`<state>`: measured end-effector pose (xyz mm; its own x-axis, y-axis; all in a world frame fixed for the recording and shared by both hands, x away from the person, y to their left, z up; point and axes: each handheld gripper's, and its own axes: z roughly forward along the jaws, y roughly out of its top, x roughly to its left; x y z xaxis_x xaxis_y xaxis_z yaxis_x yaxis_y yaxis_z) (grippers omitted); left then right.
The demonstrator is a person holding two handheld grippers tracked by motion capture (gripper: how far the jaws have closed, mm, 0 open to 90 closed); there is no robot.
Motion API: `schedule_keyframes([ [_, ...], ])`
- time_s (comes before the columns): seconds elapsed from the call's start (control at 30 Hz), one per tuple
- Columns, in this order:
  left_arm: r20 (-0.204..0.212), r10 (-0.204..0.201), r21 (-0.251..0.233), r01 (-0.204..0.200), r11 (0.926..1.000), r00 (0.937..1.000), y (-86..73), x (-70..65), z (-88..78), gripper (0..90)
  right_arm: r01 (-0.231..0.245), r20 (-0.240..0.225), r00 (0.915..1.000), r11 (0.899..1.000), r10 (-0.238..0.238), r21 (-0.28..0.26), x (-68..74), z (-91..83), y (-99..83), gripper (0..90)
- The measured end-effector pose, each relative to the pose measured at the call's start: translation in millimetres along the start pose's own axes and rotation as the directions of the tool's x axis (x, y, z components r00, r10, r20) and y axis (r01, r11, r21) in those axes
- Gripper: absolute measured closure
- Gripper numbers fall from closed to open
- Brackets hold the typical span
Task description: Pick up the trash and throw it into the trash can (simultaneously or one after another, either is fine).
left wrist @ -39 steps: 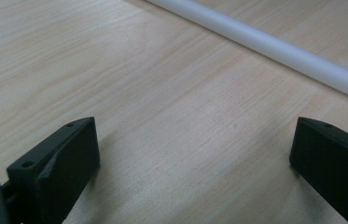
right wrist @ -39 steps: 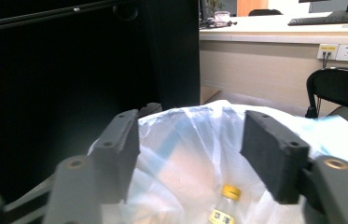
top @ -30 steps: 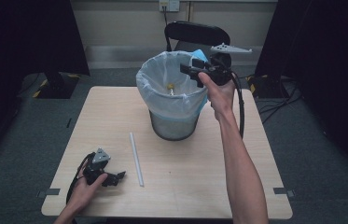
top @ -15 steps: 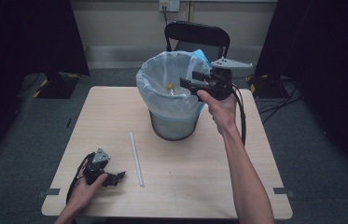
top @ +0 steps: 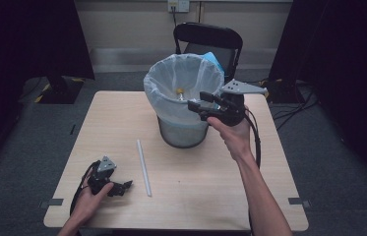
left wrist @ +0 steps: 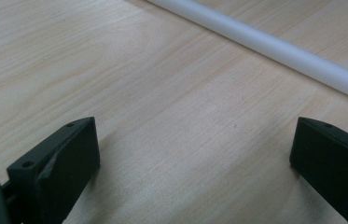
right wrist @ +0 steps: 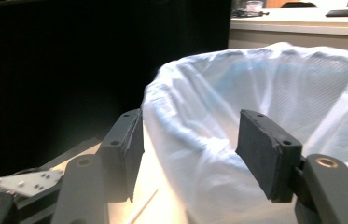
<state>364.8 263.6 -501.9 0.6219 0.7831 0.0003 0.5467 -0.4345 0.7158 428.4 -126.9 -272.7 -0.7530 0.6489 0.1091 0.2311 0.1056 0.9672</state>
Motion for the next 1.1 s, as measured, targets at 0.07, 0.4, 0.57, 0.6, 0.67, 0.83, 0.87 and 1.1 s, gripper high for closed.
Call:
schedule_keyframes([
  [0.07, -0.001, 0.001, 0.0, -0.001, 1.0, 1.0, 0.0, 0.1, -0.1, 1.0, 0.001, -0.014, 0.9999, 1.0, -0.001, 0.004, 6.0, 0.3, -5.3, 42.3],
  [0.4, 0.0, 0.001, 0.0, -0.001, 1.0, 1.0, 0.0, 0.1, 0.0, 1.0, -0.009, -0.043, 0.999, 0.997, 0.012, 0.076, 21.3, 11.2, -50.5, 46.4],
  [0.57, 0.0, 0.0, 0.001, 0.0, 1.0, 1.0, 0.0, 0.1, -0.1, 1.0, -0.025, -0.057, 0.9979, 0.995, 0.03, 0.094, 29.6, 18.3, -70.3, 46.2],
  [0.6, 0.0, 0.0, 0.0, 0.0, 1.0, 1.0, 0.0, 0.0, 0.0, 1.0, -0.028, -0.06, 0.9976, 0.994, 0.034, 0.105, 31.9, 20.7, -74.7, 46.2],
  [0.67, 0.0, 0.002, 0.001, -0.002, 1.0, 1.0, 0.0, 0.2, -0.1, 1.0, -0.028, -0.074, 0.9966, 0.992, 0.037, 0.124, 36.5, 26.5, -83.6, 46.2],
  [0.83, 0.0, 0.0, 0.001, 0.0, 1.0, 1.0, 0.0, 0.0, -0.1, 1.0, -0.046, -0.105, 0.9922, 0.982, 0.066, 0.184, 46.6, 44.3, -110.0, 46.2],
  [0.87, -0.001, 0.0, 0.001, 0.0, 1.0, 1.0, 0.0, 0.0, -0.1, 1.0, -0.054, -0.113, 0.9907, 0.98, 0.076, 0.19, 48.1, 47.3, -115.5, 46.3],
  [1.1, -0.002, 0.003, 0.003, -0.003, 1.0, 1.0, 0.1, 0.1, -0.1, 1.0, -0.061, -0.139, 0.9856, 0.968, 0.097, 0.245, 61.5, 66.0, -141.9, 42.5],
])
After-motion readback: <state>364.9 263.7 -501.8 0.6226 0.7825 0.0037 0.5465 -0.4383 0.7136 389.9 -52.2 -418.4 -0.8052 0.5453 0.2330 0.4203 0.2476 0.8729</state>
